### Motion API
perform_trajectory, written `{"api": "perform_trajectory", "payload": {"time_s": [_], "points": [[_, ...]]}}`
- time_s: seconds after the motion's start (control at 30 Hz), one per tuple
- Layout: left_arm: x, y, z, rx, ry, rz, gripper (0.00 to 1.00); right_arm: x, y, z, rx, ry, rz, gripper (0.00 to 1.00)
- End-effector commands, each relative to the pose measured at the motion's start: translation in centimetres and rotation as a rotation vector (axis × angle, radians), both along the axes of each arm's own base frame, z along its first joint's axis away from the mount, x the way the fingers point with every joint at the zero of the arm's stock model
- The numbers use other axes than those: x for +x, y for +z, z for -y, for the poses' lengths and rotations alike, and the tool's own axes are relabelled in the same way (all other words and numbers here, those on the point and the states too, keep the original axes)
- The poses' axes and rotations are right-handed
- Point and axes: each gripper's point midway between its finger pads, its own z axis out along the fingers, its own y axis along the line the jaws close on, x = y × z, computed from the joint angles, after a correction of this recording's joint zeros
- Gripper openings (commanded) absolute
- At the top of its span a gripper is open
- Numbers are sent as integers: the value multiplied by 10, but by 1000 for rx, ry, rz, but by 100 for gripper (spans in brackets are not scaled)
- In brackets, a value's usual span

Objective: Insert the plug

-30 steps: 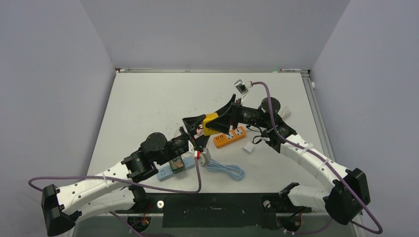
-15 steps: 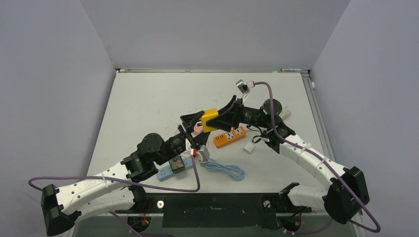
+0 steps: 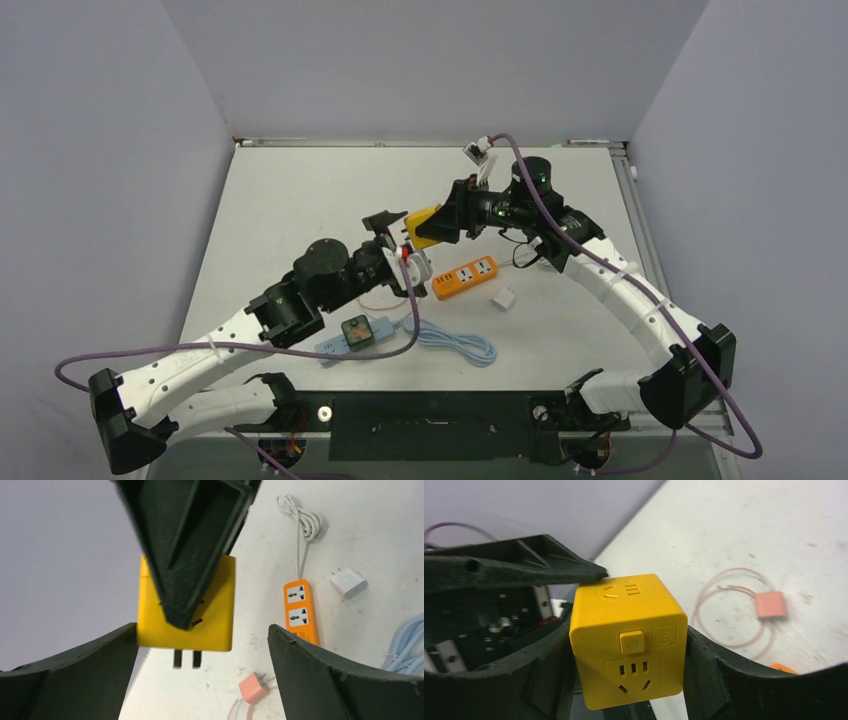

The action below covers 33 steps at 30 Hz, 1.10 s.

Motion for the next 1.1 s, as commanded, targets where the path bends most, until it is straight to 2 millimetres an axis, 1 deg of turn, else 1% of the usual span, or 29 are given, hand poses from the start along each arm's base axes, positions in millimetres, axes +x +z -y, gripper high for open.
{"api": "perform_trajectory", "payload": {"time_s": [0.0,0.17,0.27,0.33,0.43,0.47,0.5,0.57,0.73,0.93,1.07], "points": [[8,-27,-18,-53,96,-428,96,24,-64,46,-388,-173,-95,5],[23,-61,-41,-24,214,-574,96,37,-87,75,-534,-300,-132,5],[34,-79,-58,-1,296,-701,96,45,-104,95,-654,-379,-157,5],[41,-95,-73,28,366,-809,96,49,-110,108,-728,-432,-165,5],[46,-122,-96,115,466,-968,96,52,-117,120,-810,-463,-168,5],[46,-124,-103,136,492,-994,96,53,-119,123,-834,-470,-165,5],[45,-132,-110,169,521,-1030,96,55,-121,125,-856,-478,-162,5],[47,-134,-117,195,552,-1041,96,59,-125,128,-893,-488,-157,5],[49,-135,-126,218,588,-1040,96,70,-139,136,-1000,-507,-167,5],[45,-150,-144,246,661,-1104,96,74,-151,122,-1082,-479,-143,5],[38,-157,-151,274,668,-1133,96,76,-158,115,-1093,-468,-144,5]]}}
